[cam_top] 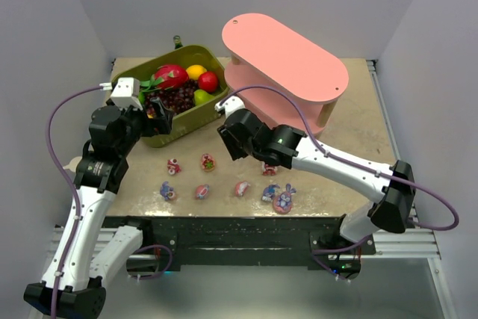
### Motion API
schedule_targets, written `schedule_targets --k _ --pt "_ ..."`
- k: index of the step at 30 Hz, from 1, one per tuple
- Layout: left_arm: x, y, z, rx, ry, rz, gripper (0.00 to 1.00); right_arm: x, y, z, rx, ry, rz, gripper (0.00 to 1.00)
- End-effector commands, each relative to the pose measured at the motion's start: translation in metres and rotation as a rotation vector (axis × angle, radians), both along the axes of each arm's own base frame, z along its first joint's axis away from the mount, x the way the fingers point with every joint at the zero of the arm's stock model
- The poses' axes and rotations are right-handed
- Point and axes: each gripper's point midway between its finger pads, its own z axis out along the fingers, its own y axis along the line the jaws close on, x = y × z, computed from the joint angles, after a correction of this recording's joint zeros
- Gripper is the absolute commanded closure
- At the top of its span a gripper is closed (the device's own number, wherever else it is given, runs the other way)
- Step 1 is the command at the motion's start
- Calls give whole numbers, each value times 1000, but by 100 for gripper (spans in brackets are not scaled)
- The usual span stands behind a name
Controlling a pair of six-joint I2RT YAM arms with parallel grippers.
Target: Place and organize the plastic toys onto the shelf
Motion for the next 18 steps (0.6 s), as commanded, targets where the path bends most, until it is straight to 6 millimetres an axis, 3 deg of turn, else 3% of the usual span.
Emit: schedule_targets --k 1,8,13,18 --pt "1 -1 8 11 -48 -16 0 9 -39 24 -28 -44 -195 100" --pt "0 -1 7 12 -45 -20 1 4 -62 55 -19 -76 -228 100" --pt "1 -2 6 8 -45 -23 1 6 -81 112 47 -172 -271 100" --pt "0 -2 7 7 -49 -25 0 12 -105 146 70 -240 -334 100"
